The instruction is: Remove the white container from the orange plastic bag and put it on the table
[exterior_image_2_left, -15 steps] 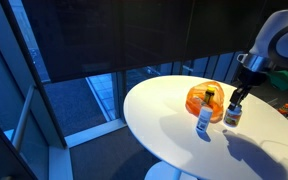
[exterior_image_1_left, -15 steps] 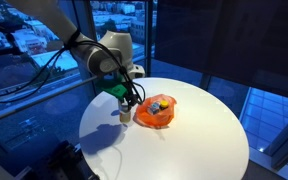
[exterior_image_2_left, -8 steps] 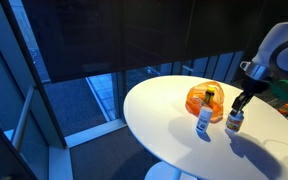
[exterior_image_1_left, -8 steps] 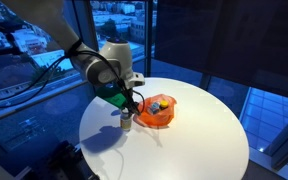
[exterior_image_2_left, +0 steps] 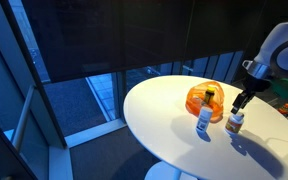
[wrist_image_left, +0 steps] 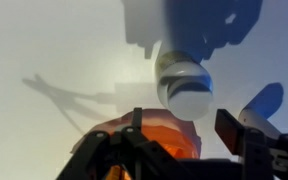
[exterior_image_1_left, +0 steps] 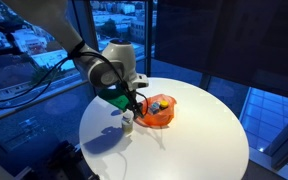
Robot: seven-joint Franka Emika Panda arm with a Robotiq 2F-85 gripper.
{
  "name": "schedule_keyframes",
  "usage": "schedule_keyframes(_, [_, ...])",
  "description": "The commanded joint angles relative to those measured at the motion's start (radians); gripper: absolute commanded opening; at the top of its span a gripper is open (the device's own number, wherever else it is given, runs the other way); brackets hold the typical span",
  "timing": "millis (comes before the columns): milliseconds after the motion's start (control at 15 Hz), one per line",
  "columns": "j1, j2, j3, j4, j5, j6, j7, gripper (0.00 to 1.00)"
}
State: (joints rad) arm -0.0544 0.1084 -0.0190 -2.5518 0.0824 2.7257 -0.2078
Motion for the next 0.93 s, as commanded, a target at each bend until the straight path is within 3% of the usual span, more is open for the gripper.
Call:
schedule_keyframes(0, [-0.008, -0.073, -0.014, 0.011, -0.036, -0.058, 0.004, 1.0])
schedule_keyframes(267, [-0.006, -0.125, -0.033, 0.051, -0.102, -0.169, 0.057, 1.0])
schedule_keyframes(667, [-0.004, -0.186, -0.045, 0.171, -0.059, -0.454, 0.058, 1.0])
schedule_keyframes(867, [-0.005, -0.202, -0.044, 0.242, -0.077, -0.595, 0.119, 1.0])
